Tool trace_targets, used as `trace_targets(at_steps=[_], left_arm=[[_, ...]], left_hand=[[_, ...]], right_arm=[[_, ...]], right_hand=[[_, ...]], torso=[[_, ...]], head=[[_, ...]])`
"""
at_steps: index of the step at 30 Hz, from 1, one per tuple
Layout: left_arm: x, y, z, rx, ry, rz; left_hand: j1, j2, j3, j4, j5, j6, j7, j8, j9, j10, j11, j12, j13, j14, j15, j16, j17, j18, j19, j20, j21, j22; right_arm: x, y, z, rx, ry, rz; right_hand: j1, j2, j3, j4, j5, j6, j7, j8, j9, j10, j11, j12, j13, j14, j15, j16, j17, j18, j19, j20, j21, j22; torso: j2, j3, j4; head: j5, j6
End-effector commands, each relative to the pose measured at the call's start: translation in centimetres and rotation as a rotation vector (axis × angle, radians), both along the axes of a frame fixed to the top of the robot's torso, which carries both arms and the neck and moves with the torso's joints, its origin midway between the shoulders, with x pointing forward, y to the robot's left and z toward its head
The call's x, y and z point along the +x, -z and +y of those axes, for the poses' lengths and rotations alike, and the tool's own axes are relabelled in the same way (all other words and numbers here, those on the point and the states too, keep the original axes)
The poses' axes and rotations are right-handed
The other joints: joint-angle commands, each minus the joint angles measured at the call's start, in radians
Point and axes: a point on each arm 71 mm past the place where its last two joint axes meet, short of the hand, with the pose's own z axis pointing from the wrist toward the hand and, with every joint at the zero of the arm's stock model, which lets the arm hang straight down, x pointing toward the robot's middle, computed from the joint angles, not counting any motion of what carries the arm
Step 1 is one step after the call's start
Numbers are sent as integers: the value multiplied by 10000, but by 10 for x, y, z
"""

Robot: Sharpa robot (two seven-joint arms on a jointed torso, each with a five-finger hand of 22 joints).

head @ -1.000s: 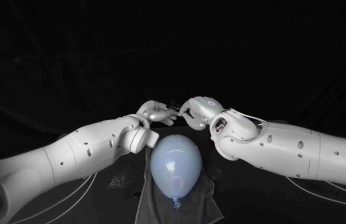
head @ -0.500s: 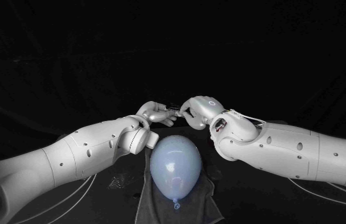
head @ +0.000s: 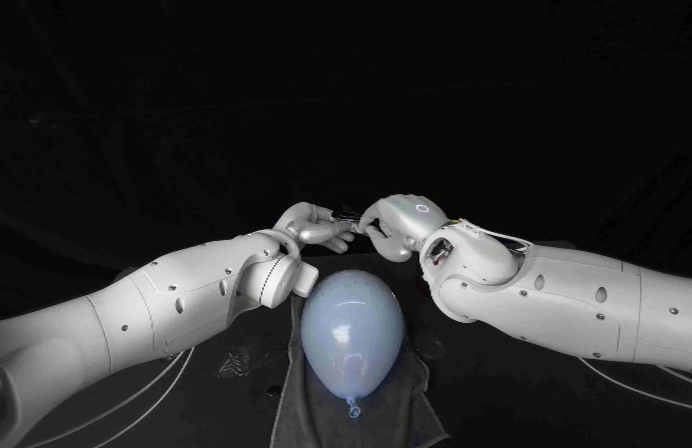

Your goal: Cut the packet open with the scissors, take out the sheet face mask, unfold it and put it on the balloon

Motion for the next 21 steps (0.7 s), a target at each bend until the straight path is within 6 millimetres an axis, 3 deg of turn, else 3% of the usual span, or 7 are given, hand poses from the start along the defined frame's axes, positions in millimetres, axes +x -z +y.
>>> trace_targets(at_steps=[1, 9, 21], left_arm=[[-1, -2, -4, -67, 165, -58], [-2, -2, -6, -99, 249, -62], [-2, -3, -7, -95, 325, -75]], left_hand=[[-17, 65, 151, -100, 33, 40, 5, 42, 431, 150, -51, -53, -7, -13, -72, -5, -14, 143, -62, 14, 46, 8], [-17, 65, 151, -100, 33, 40, 5, 42, 431, 150, -51, -53, -7, -13, -72, -5, -14, 143, -62, 14, 46, 8], [-37, 52, 180, -125, 33, 42, 3, 46, 439, 162, -53, -64, -6, -6, -75, 0, -14, 140, -97, 15, 97, 43]], right_arm=[[0, 6, 4, -1368, -271, 224], [5, 7, 2, -1593, 258, 75], [4, -4, -1, -333, 794, -1022]], right_hand=[[55, -52, -32, -53, -15, -46, -34, -51, -5, 537, -57, -104, 1919, 1067, -88, 36, 2626, -74, -45, -59, -74, 1573], [-349, -297, -422, 185, -16, -20, 8, -38, -2, 544, -15, -100, 1922, 1067, -57, 36, 2626, -76, -66, -67, -115, 1571], [-324, -163, -440, 270, -12, 83, 96, -2, 1, 623, 53, 59, 2025, 1067, -27, 36, 2626, -129, 68, -33, 95, 1685]], torso=[[-5, -3, -3], [1, 1, 1], [15, 1, 0]], head=[[-8, -7], [-44, 12], [-51, 31]])
